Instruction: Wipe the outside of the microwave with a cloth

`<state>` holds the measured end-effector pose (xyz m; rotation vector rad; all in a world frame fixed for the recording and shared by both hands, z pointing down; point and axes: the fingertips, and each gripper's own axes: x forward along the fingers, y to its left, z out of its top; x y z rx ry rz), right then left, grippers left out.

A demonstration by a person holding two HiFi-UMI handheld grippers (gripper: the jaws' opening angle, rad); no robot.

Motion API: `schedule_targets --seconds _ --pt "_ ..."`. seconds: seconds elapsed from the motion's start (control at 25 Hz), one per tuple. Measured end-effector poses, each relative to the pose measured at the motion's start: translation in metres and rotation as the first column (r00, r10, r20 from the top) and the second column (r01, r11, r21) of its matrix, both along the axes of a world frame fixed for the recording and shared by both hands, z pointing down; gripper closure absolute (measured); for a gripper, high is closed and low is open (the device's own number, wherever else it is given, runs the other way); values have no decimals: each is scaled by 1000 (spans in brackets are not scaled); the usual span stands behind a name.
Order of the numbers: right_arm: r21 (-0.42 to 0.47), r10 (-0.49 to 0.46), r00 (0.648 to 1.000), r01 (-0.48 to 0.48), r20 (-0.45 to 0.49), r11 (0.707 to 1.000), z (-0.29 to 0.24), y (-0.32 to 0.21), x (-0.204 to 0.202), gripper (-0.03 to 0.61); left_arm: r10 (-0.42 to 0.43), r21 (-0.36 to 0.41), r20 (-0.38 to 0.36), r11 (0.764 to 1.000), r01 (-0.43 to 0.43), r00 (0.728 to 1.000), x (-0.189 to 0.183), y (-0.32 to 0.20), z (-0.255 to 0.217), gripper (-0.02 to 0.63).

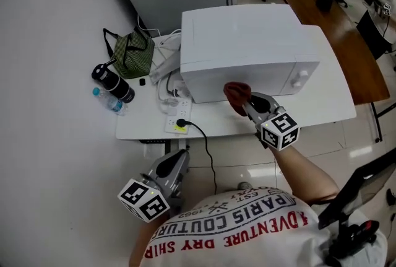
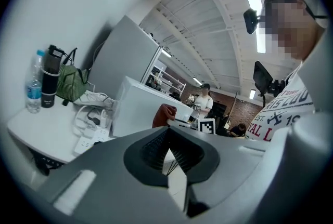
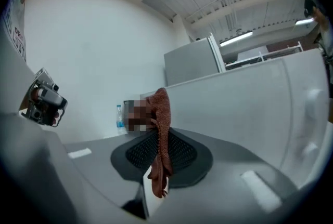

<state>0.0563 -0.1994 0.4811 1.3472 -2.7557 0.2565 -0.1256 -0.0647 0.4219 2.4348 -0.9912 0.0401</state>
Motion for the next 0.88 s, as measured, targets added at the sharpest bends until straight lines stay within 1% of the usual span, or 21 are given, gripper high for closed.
schedule_targets --seconds 0.12,0.24,0.4,0.52,0.64,0.76,0.88 --pt "37 -55 998 54 26 998 -19 -15 -49 540 -87 10 1 996 87 996 -32 12 -2 609" --pt "55 -103 995 103 4 993 -24 -25 -93 540 -158 22 0 987 158 987 -58 26 -8 609" --pt "42 -128 992 128 3 991 -22 -39 -131 540 -236 34 2 971 236 972 -84 42 -14 609" --pt "41 -120 993 120 2 992 -22 -50 -139 540 -276 35 7 961 275 961 -98 50 -14 609" --pt "35 -94 995 94 14 995 -22 -59 -134 540 -295 34 4 955 295 955 -104 52 -14 609" --pt "38 -77 997 77 6 996 -21 -63 -123 540 -286 36 -2 958 286 958 -99 48 -13 609" --pt "46 -61 998 61 -13 997 -21 -61 -105 540 -254 31 7 967 253 967 -87 39 -12 609"
